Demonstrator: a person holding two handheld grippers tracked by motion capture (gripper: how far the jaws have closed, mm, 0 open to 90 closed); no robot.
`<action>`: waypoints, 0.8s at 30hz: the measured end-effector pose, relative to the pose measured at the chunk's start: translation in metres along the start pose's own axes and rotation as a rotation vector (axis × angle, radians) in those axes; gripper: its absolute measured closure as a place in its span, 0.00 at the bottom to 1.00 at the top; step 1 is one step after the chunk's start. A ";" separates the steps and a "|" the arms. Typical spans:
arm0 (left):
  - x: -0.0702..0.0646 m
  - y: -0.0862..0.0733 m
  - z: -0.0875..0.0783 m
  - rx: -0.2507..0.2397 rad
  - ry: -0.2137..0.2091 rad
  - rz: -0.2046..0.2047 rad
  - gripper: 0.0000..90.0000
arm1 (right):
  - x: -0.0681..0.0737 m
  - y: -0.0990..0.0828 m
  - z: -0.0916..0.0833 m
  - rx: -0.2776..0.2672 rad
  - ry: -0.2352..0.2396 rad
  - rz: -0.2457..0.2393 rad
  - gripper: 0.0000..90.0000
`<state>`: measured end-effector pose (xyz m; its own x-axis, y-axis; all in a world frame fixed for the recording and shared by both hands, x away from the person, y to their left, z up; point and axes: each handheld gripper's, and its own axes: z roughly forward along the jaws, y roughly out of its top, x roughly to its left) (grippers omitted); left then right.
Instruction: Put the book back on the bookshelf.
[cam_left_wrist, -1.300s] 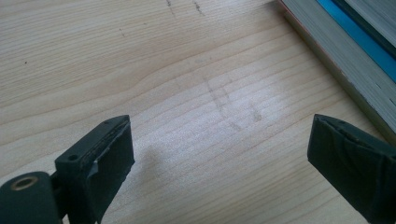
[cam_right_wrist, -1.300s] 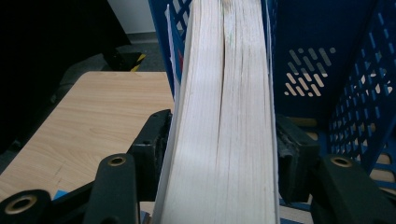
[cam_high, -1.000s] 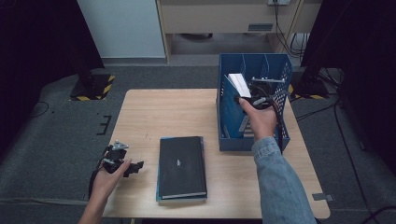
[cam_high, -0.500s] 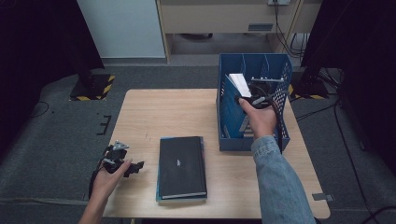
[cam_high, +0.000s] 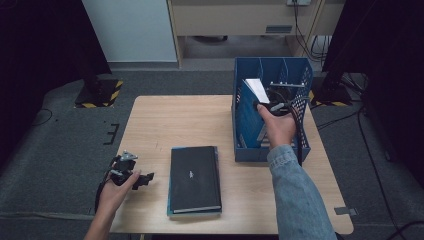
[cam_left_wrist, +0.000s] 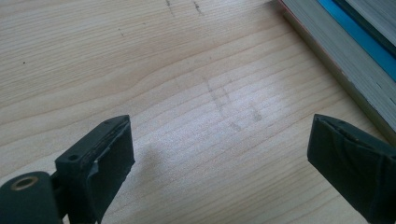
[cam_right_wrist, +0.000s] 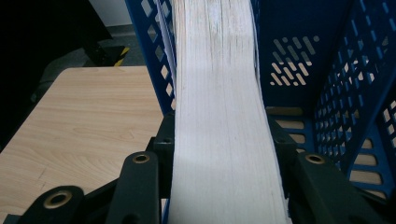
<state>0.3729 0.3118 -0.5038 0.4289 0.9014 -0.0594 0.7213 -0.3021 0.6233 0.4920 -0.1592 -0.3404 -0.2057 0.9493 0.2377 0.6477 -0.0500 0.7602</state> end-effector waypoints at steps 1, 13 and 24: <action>-0.001 0.000 0.000 0.004 -0.002 0.004 0.07 | 0.001 0.001 0.000 0.005 -0.002 -0.002 0.65; -0.003 0.001 0.000 -0.005 -0.008 0.010 0.07 | 0.005 0.015 0.005 0.017 -0.016 -0.005 0.66; -0.005 0.002 0.001 0.000 -0.010 0.021 0.07 | 0.013 0.024 0.011 0.001 -0.025 -0.005 0.66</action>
<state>0.3725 0.3064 -0.5030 0.4496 0.8916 -0.0538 0.7119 -0.3213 0.6245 0.5132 -0.1448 -0.3259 -0.1906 0.9569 0.2192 0.6478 -0.0452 0.7605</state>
